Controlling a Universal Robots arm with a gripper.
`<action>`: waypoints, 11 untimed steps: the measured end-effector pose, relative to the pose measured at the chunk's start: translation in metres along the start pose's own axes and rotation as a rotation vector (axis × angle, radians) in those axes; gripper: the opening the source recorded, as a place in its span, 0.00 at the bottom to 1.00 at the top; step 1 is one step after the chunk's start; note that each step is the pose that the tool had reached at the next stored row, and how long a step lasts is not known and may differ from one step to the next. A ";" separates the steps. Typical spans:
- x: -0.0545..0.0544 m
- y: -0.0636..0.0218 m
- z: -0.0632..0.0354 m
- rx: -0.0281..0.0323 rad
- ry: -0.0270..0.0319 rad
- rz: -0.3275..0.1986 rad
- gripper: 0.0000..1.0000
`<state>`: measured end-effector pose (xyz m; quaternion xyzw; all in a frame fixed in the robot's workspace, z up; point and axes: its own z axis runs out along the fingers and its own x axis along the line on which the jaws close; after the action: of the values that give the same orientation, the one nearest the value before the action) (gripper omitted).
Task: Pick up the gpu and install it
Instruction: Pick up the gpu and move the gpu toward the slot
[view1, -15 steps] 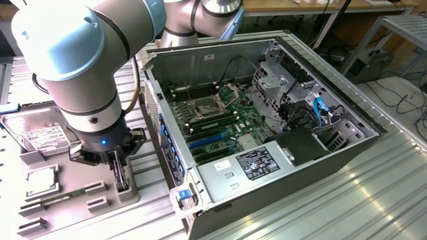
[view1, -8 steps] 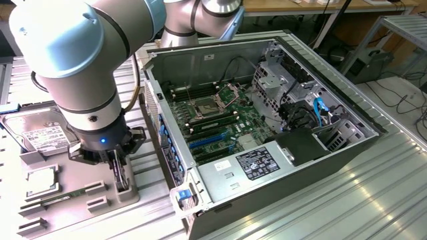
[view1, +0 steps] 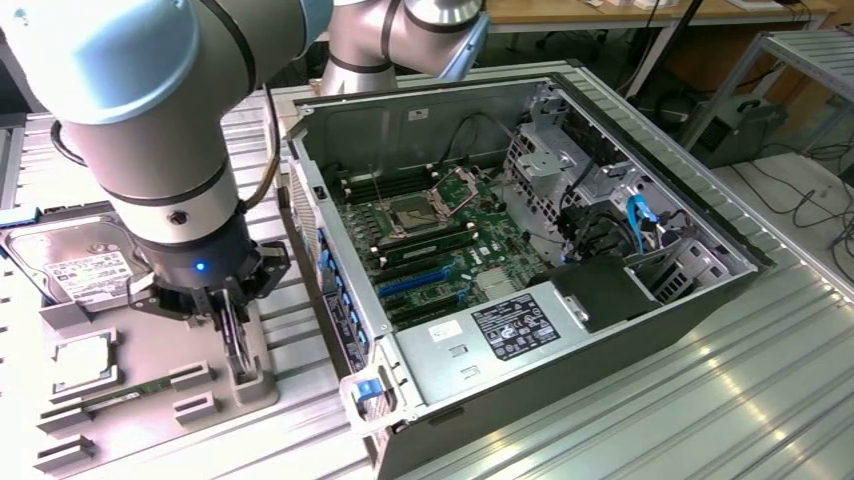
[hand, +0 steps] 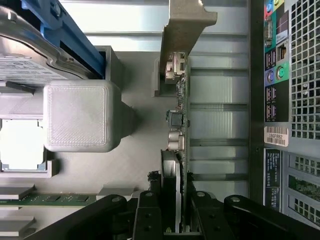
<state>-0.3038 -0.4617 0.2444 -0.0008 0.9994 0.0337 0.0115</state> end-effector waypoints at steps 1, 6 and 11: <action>0.000 0.0001 -0.0021 0.0000 0.0000 0.000 0.28; 0.000 0.0009 -0.0142 0.0000 0.0000 0.000 0.28; -0.001 0.0019 -0.0284 -0.0001 -0.0001 0.000 0.28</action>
<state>-0.3038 -0.4617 0.2729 -0.0008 0.9994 0.0338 0.0115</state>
